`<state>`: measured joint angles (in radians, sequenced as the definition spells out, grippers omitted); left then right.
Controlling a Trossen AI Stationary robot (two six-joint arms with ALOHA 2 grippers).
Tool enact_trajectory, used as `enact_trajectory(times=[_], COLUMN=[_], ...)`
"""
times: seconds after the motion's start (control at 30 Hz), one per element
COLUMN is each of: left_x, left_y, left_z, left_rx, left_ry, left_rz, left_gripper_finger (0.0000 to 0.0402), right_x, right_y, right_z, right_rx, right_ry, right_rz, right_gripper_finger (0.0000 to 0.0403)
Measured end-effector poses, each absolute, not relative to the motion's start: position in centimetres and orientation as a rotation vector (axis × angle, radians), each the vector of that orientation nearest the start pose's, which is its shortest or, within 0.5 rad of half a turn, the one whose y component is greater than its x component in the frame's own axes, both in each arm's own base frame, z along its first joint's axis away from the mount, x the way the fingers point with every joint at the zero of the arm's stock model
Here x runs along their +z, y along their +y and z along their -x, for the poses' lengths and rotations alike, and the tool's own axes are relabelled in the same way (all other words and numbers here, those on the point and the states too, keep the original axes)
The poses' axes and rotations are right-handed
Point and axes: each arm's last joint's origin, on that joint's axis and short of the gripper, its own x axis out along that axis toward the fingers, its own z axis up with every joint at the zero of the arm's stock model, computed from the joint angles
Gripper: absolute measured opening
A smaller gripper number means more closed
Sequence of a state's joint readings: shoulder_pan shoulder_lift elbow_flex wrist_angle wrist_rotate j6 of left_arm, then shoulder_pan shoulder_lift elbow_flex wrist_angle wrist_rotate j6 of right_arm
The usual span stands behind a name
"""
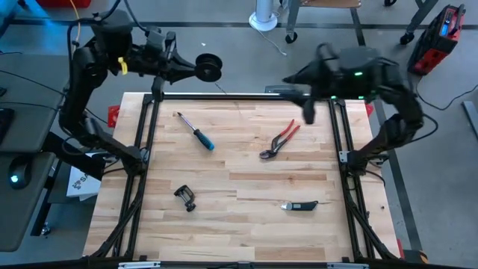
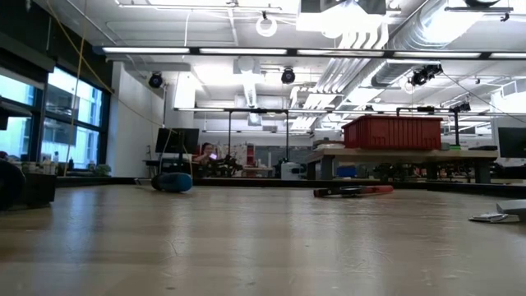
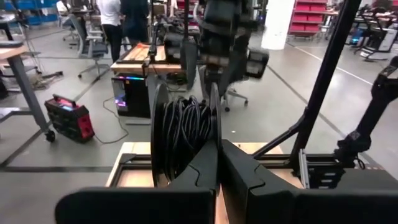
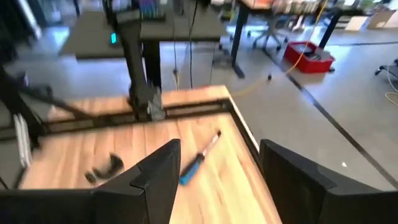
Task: Coil cords
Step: Coil the black wire onto the black spool
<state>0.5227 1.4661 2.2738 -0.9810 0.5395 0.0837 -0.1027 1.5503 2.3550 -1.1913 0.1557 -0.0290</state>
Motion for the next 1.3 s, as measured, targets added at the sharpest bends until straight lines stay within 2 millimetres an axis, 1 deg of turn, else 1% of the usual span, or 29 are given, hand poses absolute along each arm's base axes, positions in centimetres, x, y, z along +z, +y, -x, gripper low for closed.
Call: enact_trajectory(times=[0.07,0.2,0.33,0.43,0.53,0.7,0.97,1.17,1.3], left_x=[56.9,56.8,56.9,56.9,56.9,57.1,57.3,57.6,57.7], left_y=[9.1,9.3,9.3,9.3,9.2,9.1,8.8,8.8,8.8], left_z=[-18.8,-18.9,-19.0,-19.1,-19.1,-18.8,-18.5,-18.5,-18.5], left_rx=[-0.017,0.018,0.028,0.027,0.022,0.020,0.013,0.015,0.016], left_ry=[0.146,0.153,0.148,0.147,0.147,0.137,0.125,0.098,0.087], left_rz=[0.001,-0.002,-0.019,-0.019,-0.029,-0.037,-0.075,-0.083,-0.088], left_gripper_finger=[0.0001,0.0001,0.0001,0.0001,0.0001,0.0001,0.0001,0.0001,0.0001], right_x=[54.1,52.3,51.1,50.8,50.8,50.7,49.5,48.5,48.0], right_y=[-2.9,-3.4,-4.4,-5.2,-6.0,-7.2,-7.3,-7.6,-7.8], right_z=[-24.4,-28.2,-31.8,-33.6,-34.7,-35.5,-37.5,-39.4,-40.0], right_rx=[-0.226,-0.207,-0.212,-0.203,-0.177,-0.078,0.026,0.052,0.046], right_ry=[0.436,0.503,0.465,0.404,0.336,0.278,0.269,0.232,0.243], right_rz=[0.087,0.164,0.177,0.189,0.147,0.086,0.071,0.058,0.084], right_gripper_finger=[0.0213,0.0213,0.0213,0.0213,0.0213,0.0213,0.0213,0.0213,0.0213])
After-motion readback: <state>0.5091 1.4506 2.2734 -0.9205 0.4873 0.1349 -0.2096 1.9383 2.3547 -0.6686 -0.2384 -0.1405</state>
